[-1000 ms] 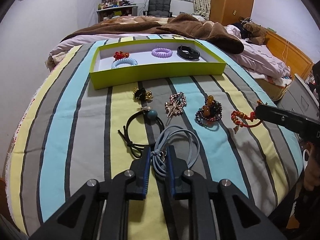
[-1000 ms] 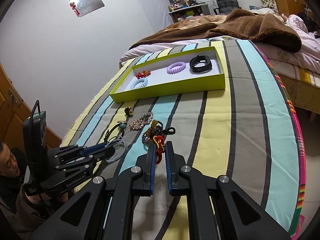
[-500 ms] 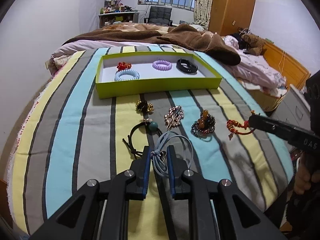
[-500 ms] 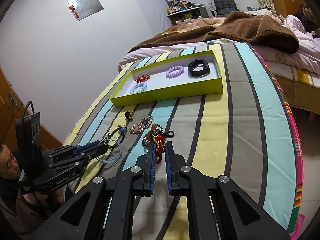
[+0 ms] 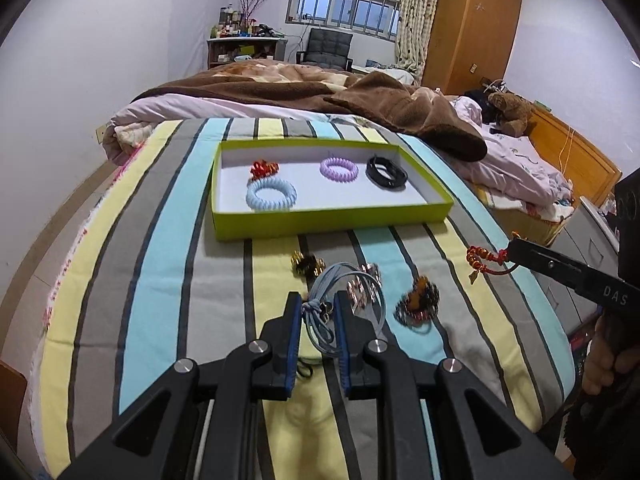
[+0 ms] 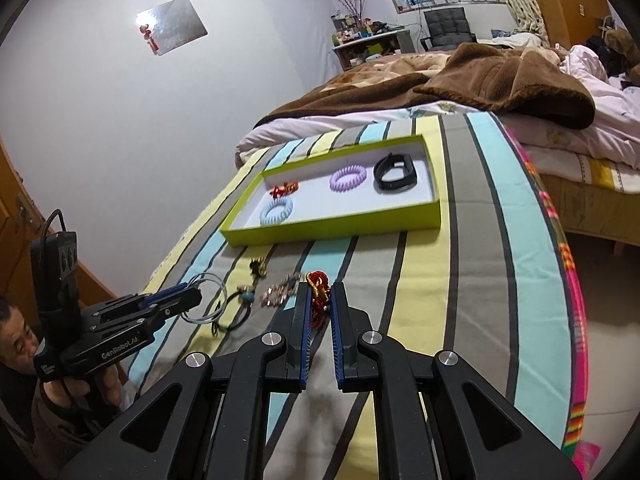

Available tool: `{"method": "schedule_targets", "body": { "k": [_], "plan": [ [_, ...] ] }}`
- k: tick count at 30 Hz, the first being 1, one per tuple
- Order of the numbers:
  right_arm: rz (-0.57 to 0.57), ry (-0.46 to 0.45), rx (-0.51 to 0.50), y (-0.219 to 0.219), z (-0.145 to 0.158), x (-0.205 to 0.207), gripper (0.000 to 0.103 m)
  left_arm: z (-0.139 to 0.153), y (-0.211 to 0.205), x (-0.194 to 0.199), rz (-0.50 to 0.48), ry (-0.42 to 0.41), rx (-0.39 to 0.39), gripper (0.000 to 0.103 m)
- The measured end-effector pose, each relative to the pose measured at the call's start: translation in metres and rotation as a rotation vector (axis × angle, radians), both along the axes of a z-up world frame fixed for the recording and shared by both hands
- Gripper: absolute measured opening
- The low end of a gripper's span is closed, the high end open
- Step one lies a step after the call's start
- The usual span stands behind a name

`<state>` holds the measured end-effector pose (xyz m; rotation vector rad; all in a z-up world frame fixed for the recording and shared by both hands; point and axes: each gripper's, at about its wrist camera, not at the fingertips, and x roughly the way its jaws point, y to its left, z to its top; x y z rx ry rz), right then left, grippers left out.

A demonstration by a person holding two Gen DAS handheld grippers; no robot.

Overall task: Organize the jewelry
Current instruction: 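Grasp the grey cord tie with the left tool while the right tool carries the red ornament toward the box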

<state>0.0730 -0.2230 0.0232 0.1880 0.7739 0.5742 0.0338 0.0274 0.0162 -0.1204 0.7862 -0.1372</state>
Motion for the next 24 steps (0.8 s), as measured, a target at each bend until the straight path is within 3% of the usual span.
{"method": "schedule_targets", "body": {
  "k": [13, 24],
  "plan": [
    [-0.052, -0.032, -0.035, 0.006, 0.015, 0.058, 0.009, 0.019, 0.008, 0.058, -0.004, -0.024, -0.028, 0.017],
    [-0.054, -0.010, -0.088, 0.013, 0.006, 0.105, 0.009, 0.020, 0.007, 0.109, -0.013, -0.008, -0.044, 0.017]
  ]
}}
